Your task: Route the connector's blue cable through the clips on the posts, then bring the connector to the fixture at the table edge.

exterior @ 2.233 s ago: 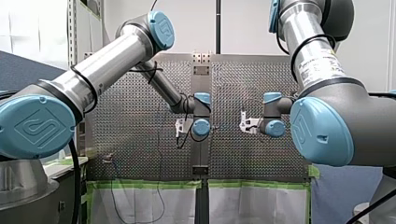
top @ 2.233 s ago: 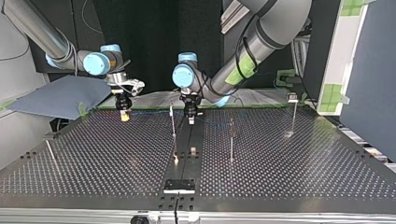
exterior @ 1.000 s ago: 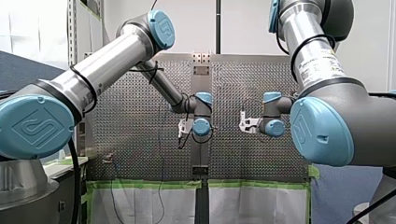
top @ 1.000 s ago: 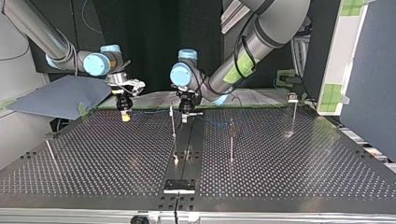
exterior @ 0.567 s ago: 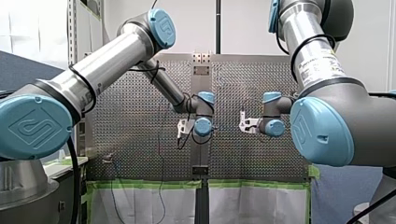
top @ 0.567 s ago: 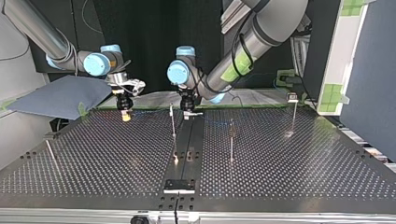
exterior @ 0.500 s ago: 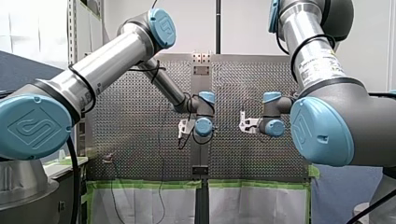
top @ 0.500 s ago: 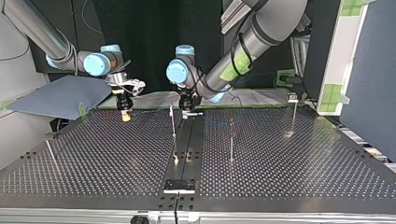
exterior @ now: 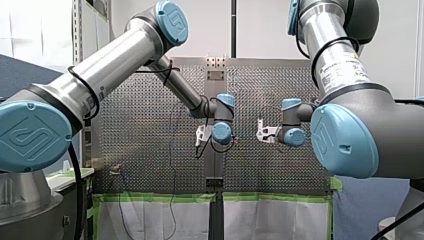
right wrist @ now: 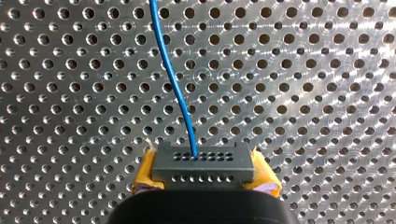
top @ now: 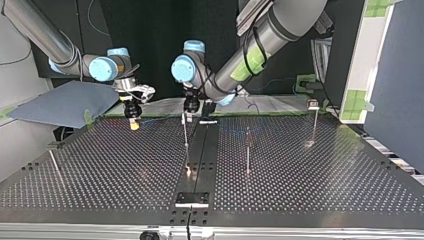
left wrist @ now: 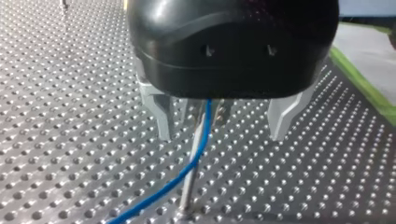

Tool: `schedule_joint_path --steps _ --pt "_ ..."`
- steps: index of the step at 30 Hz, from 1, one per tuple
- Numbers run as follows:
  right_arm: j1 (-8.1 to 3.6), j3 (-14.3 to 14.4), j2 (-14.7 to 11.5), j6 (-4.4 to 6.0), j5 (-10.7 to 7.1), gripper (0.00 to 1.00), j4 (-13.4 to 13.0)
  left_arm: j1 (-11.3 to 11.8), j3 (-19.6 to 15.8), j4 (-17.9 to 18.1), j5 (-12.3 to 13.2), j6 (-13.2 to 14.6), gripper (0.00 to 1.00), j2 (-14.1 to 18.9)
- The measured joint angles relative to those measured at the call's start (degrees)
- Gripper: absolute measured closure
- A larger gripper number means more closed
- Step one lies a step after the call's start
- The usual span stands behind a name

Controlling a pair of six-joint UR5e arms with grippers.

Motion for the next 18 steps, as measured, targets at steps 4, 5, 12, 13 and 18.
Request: schedule_joint_path --steps 4,5,12,13,18 --pt "0.0 0.0 0.0 -0.01 0.0 1.0 0.05 -0.3 -0.77 0.11 0.29 -0.1 0.0 0.23" --pt "0.0 0.0 0.0 -0.03 0.0 1.0 0.06 -0.35 -0.98 0.22 0.35 -0.13 0.0 0.36" --pt "0.01 -0.01 0.0 -0.09 0.0 1.0 0.14 -0.56 -1.98 1.11 1.06 -0.6 0.0 1.35" --pt "0.02 -0.01 0.0 -0.1 0.0 1.0 0.14 -0.6 -2.08 1.15 1.13 -0.61 0.0 1.38" --pt "0.01 0.0 0.0 -0.1 0.0 1.0 0.12 -0.84 -2.36 1.23 1.39 -0.69 0.0 1.4"
